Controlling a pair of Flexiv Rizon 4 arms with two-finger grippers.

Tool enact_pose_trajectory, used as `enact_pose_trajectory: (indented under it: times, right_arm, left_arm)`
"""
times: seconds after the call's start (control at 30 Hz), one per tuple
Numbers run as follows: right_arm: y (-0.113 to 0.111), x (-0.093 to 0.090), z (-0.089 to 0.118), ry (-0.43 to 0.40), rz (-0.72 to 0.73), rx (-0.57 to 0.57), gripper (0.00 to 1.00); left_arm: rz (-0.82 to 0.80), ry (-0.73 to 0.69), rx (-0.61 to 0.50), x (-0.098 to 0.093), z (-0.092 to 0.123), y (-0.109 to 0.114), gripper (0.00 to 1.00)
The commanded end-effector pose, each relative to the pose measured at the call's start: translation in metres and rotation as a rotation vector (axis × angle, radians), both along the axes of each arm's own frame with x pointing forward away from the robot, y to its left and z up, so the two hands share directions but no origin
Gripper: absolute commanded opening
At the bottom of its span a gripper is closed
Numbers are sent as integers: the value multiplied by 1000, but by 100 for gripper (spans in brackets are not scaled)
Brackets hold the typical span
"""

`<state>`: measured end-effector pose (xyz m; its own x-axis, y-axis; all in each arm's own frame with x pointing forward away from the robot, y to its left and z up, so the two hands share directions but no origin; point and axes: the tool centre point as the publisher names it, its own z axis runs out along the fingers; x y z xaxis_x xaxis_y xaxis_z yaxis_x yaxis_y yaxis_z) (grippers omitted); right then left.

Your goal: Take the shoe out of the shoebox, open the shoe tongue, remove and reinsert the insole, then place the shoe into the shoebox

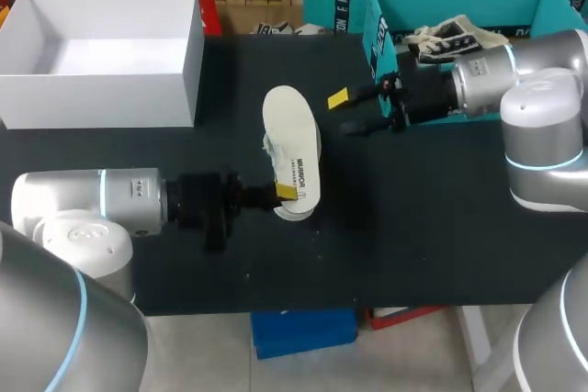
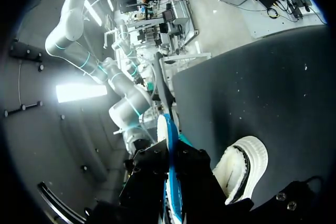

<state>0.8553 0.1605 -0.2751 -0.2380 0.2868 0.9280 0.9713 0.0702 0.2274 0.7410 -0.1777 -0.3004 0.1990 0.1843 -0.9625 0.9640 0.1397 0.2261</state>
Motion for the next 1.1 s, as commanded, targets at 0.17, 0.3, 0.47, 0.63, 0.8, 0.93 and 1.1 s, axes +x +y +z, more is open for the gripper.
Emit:
enact_pose_trajectory:
  times: [0.17,0.3,0.47,0.63,0.8,0.93,1.1]
  right_arm:
    - [23,-14,-7,6,-7,15,100]
    - [35,-19,-9,14,3,24,100]
    - [48,-24,-12,25,29,32,100]
    - [57,-24,-13,29,46,31,100]
    - [61,-23,-14,31,54,28,95]
    - [64,-23,-15,35,61,26,45]
    - [66,-23,-16,39,68,26,32]
  left_arm:
    - [7,-4,1,-2,0,-1,0]
    - [7,-4,1,-2,0,-1,0]
    - [7,-4,1,-2,0,-1,0]
    - [7,-4,1,-2,0,-1,0]
    - [7,-4,1,-2,0,-1,0]
    - [7,-4,1,-2,0,-1,0]
    - [7,-4,1,-2,0,-1,0]
